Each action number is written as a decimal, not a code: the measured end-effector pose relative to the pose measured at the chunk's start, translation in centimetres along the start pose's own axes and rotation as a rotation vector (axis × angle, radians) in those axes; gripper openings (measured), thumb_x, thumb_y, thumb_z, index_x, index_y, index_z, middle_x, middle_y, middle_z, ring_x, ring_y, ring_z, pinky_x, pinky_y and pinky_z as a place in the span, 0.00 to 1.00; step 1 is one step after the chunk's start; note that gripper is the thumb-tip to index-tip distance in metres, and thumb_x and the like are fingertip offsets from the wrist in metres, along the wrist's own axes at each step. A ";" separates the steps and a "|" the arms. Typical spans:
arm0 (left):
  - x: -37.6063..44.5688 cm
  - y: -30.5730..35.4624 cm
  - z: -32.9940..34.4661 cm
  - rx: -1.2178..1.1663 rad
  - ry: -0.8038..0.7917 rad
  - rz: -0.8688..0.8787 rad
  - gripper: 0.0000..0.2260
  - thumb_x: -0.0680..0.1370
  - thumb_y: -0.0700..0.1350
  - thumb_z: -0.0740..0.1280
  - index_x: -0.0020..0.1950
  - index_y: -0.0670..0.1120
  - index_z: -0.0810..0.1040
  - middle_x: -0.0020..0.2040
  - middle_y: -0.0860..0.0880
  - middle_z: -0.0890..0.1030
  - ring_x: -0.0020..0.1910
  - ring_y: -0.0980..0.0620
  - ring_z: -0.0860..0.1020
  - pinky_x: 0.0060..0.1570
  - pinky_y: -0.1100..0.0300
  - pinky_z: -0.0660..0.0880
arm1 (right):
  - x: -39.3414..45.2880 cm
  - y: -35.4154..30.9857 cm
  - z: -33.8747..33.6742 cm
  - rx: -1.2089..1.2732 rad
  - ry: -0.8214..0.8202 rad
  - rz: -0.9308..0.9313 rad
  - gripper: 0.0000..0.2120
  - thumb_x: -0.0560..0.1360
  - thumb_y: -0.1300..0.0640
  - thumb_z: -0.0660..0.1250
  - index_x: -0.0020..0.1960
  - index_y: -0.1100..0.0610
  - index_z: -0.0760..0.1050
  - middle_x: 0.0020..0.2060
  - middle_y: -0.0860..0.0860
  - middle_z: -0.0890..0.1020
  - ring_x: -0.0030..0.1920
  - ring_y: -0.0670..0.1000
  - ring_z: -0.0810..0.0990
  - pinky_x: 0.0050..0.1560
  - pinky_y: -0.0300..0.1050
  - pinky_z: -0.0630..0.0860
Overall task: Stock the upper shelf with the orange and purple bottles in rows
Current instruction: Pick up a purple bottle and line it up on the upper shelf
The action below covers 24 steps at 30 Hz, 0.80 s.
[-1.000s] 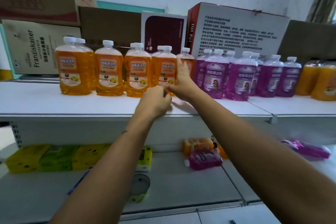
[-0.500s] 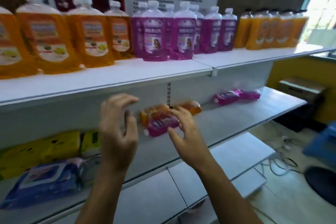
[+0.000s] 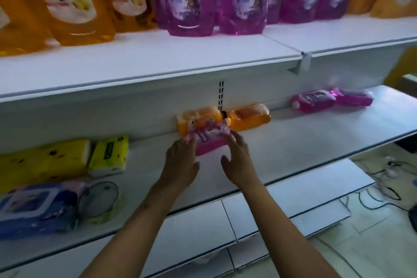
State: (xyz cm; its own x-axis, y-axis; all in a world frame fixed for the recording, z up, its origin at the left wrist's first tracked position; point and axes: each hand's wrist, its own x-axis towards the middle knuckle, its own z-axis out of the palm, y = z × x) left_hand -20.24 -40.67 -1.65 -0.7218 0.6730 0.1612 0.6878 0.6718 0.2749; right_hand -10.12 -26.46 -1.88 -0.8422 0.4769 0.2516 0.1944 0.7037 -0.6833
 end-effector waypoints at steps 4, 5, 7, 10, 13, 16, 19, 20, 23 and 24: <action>4.5 -0.9 1.8 0.087 -0.175 -0.052 0.48 0.74 0.55 0.72 0.81 0.49 0.41 0.80 0.42 0.52 0.75 0.38 0.58 0.71 0.41 0.60 | 7.2 2.4 1.6 -0.183 -0.036 -0.163 0.15 0.78 0.64 0.64 0.64 0.60 0.78 0.69 0.60 0.74 0.70 0.64 0.70 0.70 0.56 0.66; 5.4 -1.1 2.1 0.011 -0.216 -0.089 0.49 0.73 0.58 0.73 0.81 0.51 0.43 0.80 0.44 0.51 0.75 0.37 0.58 0.70 0.41 0.61 | 8.8 2.9 1.8 -0.241 -0.106 -0.161 0.15 0.80 0.61 0.62 0.65 0.58 0.77 0.68 0.59 0.74 0.68 0.63 0.71 0.69 0.56 0.68; 6.5 -1.4 3.0 -0.153 -0.200 -0.180 0.48 0.71 0.62 0.73 0.81 0.54 0.48 0.80 0.48 0.52 0.73 0.36 0.61 0.68 0.41 0.64 | 11.2 3.6 1.7 -0.253 -0.271 -0.118 0.17 0.82 0.56 0.60 0.70 0.55 0.73 0.70 0.59 0.69 0.65 0.63 0.72 0.63 0.56 0.74; 6.5 -1.6 4.6 -0.190 -0.055 -0.211 0.42 0.72 0.63 0.72 0.79 0.55 0.56 0.79 0.49 0.58 0.69 0.37 0.65 0.66 0.42 0.67 | 13.5 3.9 0.7 -0.100 -0.547 -0.041 0.23 0.81 0.54 0.65 0.74 0.58 0.68 0.73 0.60 0.62 0.70 0.65 0.67 0.67 0.58 0.73; 6.0 -1.6 5.5 -0.215 0.096 -0.233 0.39 0.68 0.59 0.77 0.76 0.56 0.65 0.76 0.51 0.65 0.68 0.39 0.67 0.67 0.45 0.64 | 15.2 3.0 -0.3 -0.293 -0.704 -0.070 0.34 0.78 0.52 0.70 0.79 0.58 0.59 0.75 0.61 0.65 0.74 0.64 0.64 0.74 0.58 0.63; 5.8 -1.4 5.2 -0.151 0.049 -0.241 0.39 0.67 0.56 0.78 0.75 0.60 0.65 0.77 0.53 0.64 0.75 0.41 0.57 0.74 0.37 0.49 | 15.5 1.7 -0.9 -0.446 -0.787 -0.096 0.32 0.77 0.55 0.72 0.75 0.62 0.62 0.56 0.57 0.78 0.55 0.57 0.79 0.52 0.39 0.77; 4.5 -1.4 5.1 -0.157 0.070 -0.143 0.33 0.71 0.53 0.75 0.74 0.62 0.66 0.78 0.51 0.62 0.78 0.38 0.52 0.73 0.31 0.42 | 14.8 0.9 -1.1 -0.577 -0.904 -0.109 0.30 0.74 0.46 0.73 0.68 0.62 0.69 0.51 0.53 0.79 0.53 0.56 0.80 0.55 0.45 0.79; 3.9 -1.3 5.3 -0.143 0.094 -0.114 0.32 0.73 0.53 0.74 0.74 0.61 0.64 0.78 0.50 0.62 0.78 0.37 0.52 0.72 0.30 0.43 | 14.1 0.8 -1.1 -0.627 -0.931 -0.108 0.31 0.73 0.41 0.73 0.66 0.59 0.70 0.52 0.52 0.78 0.54 0.56 0.79 0.56 0.49 0.78; 1.3 -0.1 5.5 -0.165 0.166 -0.150 0.28 0.77 0.57 0.69 0.75 0.60 0.63 0.77 0.48 0.63 0.77 0.41 0.56 0.75 0.37 0.52 | 11.4 0.9 -1.5 -0.639 -0.902 -0.107 0.32 0.70 0.34 0.71 0.61 0.56 0.71 0.49 0.49 0.79 0.51 0.55 0.80 0.54 0.50 0.78; 0.2 0.8 5.4 -0.201 0.232 -0.152 0.27 0.77 0.55 0.69 0.74 0.57 0.66 0.74 0.47 0.68 0.74 0.42 0.62 0.74 0.44 0.58 | 10.3 1.1 -1.7 -0.552 -0.879 -0.089 0.28 0.71 0.36 0.73 0.58 0.57 0.73 0.47 0.49 0.81 0.50 0.55 0.81 0.53 0.49 0.80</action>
State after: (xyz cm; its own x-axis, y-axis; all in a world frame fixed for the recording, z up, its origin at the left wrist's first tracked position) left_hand -19.42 -38.31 -6.57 -0.8291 0.4661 0.3087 0.5586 0.6692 0.4900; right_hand -17.76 -19.93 1.12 -0.8912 0.0159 -0.4534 0.1306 0.9660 -0.2229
